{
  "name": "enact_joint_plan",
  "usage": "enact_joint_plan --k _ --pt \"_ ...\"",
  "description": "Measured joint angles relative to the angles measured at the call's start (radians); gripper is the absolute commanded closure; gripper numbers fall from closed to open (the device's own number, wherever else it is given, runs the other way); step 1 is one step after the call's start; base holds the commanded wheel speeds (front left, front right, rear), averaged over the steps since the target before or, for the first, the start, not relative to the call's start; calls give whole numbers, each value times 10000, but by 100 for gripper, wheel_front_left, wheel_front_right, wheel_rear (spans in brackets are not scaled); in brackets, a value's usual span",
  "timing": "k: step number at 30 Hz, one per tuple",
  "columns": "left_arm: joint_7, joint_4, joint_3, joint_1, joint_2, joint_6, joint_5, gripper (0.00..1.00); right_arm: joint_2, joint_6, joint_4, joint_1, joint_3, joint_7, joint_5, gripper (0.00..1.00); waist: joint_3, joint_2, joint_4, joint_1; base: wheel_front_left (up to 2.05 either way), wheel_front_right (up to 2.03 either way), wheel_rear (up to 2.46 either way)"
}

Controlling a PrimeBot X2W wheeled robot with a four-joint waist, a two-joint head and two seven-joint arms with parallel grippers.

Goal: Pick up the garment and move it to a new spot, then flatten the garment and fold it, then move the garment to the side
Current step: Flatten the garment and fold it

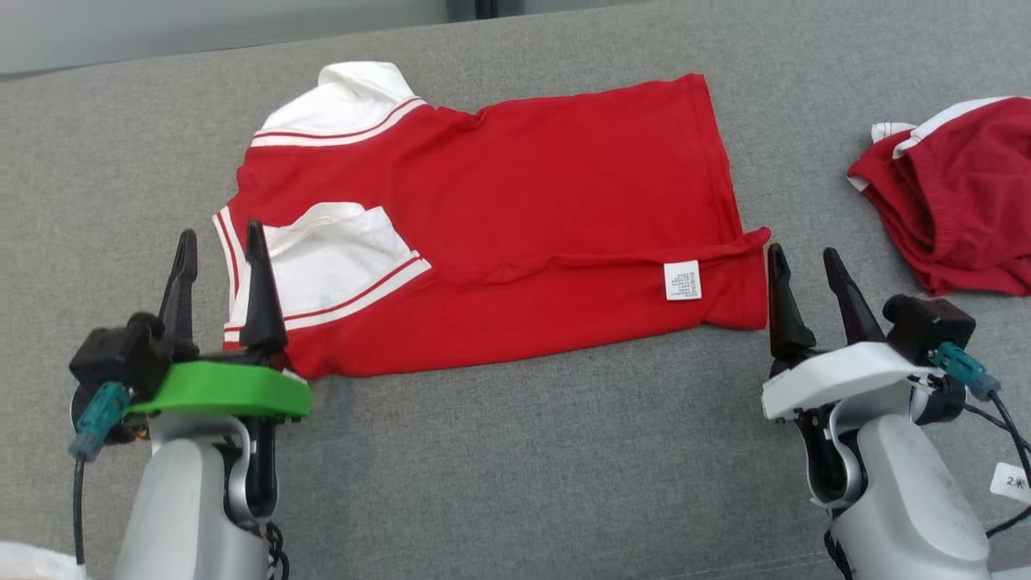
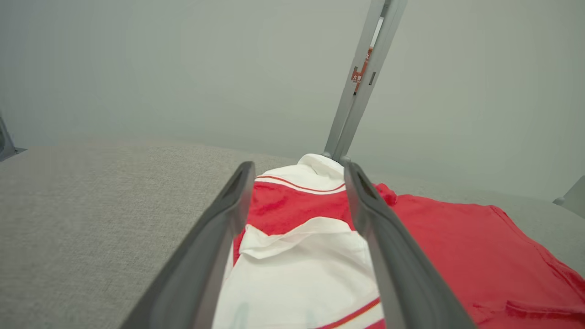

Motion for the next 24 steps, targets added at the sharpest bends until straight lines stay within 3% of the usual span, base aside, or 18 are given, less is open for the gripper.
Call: enact_joint_plan --k 5,11,16,24 --pt "272 -257 196 1378 52 40 -230 0 4 0 -142 860 -180 0 -389 0 -470 0 120 0 0 0 0" --pt "2088 -504 173 2335 276 207 -556 0 2 0 -291 1409 -224 13 -669 0 -915 0 293 0 0 0 0" --pt "3885 -337 232 2429 245 633 -1210 0 4 0 -462 1475 -65 155 -696 0 -1018 0 383 0 0 0 0" --pt "4608 92 502 1804 153 752 -2038 0 4 0 -537 1447 236 360 -723 0 -756 0 186 0 0 0 0"
